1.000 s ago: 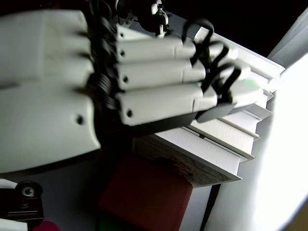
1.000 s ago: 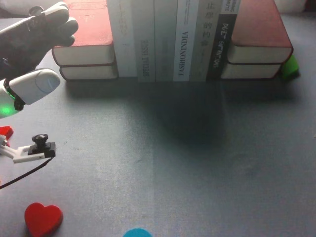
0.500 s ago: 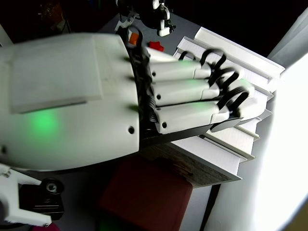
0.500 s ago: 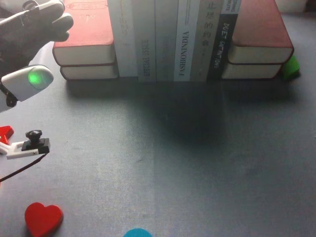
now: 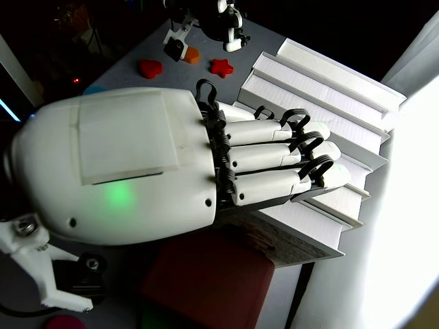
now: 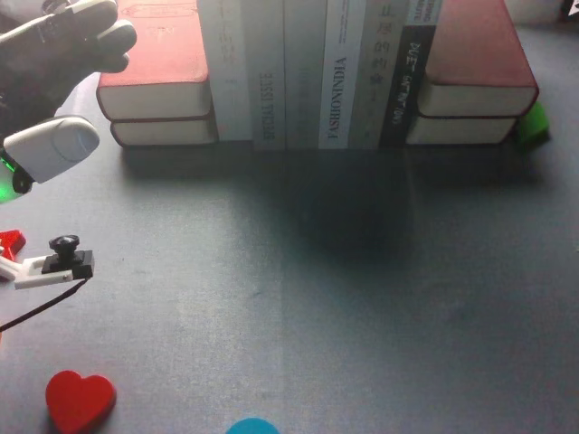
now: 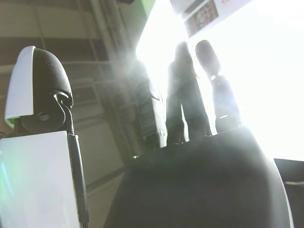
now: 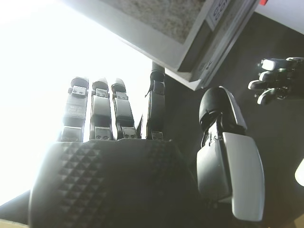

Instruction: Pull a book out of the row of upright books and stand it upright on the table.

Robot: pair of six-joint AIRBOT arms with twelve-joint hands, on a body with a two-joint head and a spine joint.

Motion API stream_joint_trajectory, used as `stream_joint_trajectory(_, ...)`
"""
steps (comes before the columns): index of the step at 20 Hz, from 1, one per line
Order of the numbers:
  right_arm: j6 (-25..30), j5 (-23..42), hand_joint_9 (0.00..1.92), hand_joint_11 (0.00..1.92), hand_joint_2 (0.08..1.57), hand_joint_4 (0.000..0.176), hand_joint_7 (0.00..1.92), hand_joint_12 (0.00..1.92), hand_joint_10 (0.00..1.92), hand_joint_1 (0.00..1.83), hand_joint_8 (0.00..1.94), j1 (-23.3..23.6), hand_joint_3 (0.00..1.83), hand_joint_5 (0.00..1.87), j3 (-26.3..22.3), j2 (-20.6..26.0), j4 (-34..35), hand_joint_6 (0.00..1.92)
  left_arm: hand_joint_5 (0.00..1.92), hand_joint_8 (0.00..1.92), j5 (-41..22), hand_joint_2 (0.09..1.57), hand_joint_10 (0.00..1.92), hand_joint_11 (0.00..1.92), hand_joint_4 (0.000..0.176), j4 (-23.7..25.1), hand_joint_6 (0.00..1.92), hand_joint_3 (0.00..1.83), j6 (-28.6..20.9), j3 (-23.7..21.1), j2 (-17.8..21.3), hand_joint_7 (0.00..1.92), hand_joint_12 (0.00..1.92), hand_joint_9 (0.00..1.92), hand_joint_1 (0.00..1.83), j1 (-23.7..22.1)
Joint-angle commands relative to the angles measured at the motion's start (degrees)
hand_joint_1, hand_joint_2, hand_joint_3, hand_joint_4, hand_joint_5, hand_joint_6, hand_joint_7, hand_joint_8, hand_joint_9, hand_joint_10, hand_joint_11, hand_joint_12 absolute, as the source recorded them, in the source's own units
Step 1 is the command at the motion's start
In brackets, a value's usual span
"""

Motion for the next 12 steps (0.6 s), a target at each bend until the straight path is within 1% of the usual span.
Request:
stream_joint_trajectory(1,0.7,4.6,0.00,0.00,1.23,0.164,0.00,0.00,0.00,0.22,0.00,0.3,0.00,0.52,0.5,0.0,2.1,0.01,0.60,0.00,-6.6,0.94,0.01,0.00,0.001,-1.3,0.00,0.00,-0.6,0.2,0.2,0.31,1.24,0.48,1.01,-0.7)
stream_joint_trajectory(2,0.9,4.6,0.00,0.00,1.23,0.144,0.00,0.00,0.00,0.26,0.00,0.3,0.00,0.53,0.6,-0.2,2.1,0.01,0.60,0.00,-6.6,0.94,0.01,0.00,0.002,-1.3,0.00,0.00,-0.6,0.2,0.2,0.32,1.25,0.48,0.99,-0.7)
stream_joint_trajectory(3,1.0,4.6,0.00,0.00,1.23,0.137,0.00,0.00,0.00,0.25,0.00,0.3,0.00,0.54,0.7,-0.4,2.1,0.01,0.59,0.00,-6.6,0.94,0.01,0.00,0.002,-1.3,0.00,0.00,-0.6,0.2,0.2,0.31,1.24,0.48,0.99,-0.7)
stream_joint_trajectory(4,1.0,4.6,0.00,0.00,1.22,0.121,0.00,0.00,0.00,0.27,0.00,0.1,0.00,0.53,0.8,-0.7,2.1,0.01,0.58,0.00,-6.6,0.94,0.01,0.00,0.000,-1.3,0.00,0.00,-0.6,0.2,0.2,0.30,1.25,0.47,0.99,-0.7)
stream_joint_trajectory(5,1.0,4.6,0.00,0.00,1.21,0.138,0.00,0.00,0.00,0.18,0.00,0.0,0.00,0.51,0.8,-1.0,2.1,0.00,0.61,0.01,-6.6,0.93,0.02,0.00,0.000,-1.3,0.01,0.00,-0.6,0.2,0.2,0.33,1.28,0.49,1.02,-0.7)
stream_joint_trajectory(6,1.0,4.6,0.00,0.00,1.21,0.138,0.00,0.00,0.00,0.18,0.00,-0.4,0.00,0.51,1.1,-1.4,2.1,0.00,0.61,0.01,-6.6,0.93,0.02,0.00,0.000,-1.3,0.01,0.00,-0.6,0.2,0.1,0.33,1.28,0.49,1.02,-0.7)
stream_joint_trajectory(7,1.0,4.6,0.00,0.00,1.20,0.142,0.00,0.00,0.00,0.12,0.00,-0.7,0.00,0.50,1.3,-1.7,2.1,0.00,0.60,0.01,-6.6,0.94,0.01,0.00,0.000,-1.3,0.01,0.00,-0.6,0.3,0.1,0.32,1.27,0.49,1.02,-0.8)
stream_joint_trajectory(8,1.2,4.6,0.00,0.00,1.21,0.148,0.00,0.00,0.00,0.11,0.00,-1.0,0.00,0.50,1.5,-1.9,2.1,0.00,0.60,0.00,-6.7,0.94,0.01,0.00,0.000,-1.2,0.01,0.00,-0.6,0.2,0.1,0.31,1.25,0.48,1.02,-0.9)
stream_joint_trajectory(9,1.7,4.6,0.00,0.00,1.21,0.149,0.00,0.00,0.00,0.11,0.00,-1.4,0.00,0.48,1.8,-2.2,2.1,0.00,0.60,0.00,-6.7,0.93,0.01,0.00,0.000,-1.2,0.01,0.00,-0.6,0.2,0.1,0.31,1.25,0.48,1.01,-1.0)
stream_joint_trajectory(10,1.8,4.6,0.00,0.01,1.21,0.154,0.00,0.01,0.00,0.07,0.00,-1.5,0.00,0.47,1.8,-2.4,2.1,0.00,0.59,0.00,-6.7,0.93,0.01,0.00,0.000,-1.2,0.00,0.00,-0.6,0.2,0.0,0.30,1.22,0.48,1.00,-1.0)
stream_joint_trajectory(11,1.8,4.6,0.00,0.02,1.22,0.150,0.00,0.01,0.00,0.08,0.00,-1.5,0.00,0.47,1.8,-2.4,2.0,0.00,0.58,0.00,-6.7,0.94,0.01,0.00,0.000,-1.1,0.00,0.00,-0.6,0.2,0.0,0.30,1.20,0.47,1.00,-1.0)
stream_joint_trajectory(12,2.2,4.6,0.00,0.05,1.23,0.139,0.00,0.03,0.00,0.11,0.00,-1.5,0.01,0.47,1.8,-2.5,1.5,0.00,0.60,0.01,-6.7,0.93,0.01,0.00,0.000,-1.1,0.01,0.00,-0.6,0.2,0.0,0.32,1.22,0.48,1.02,-1.1)
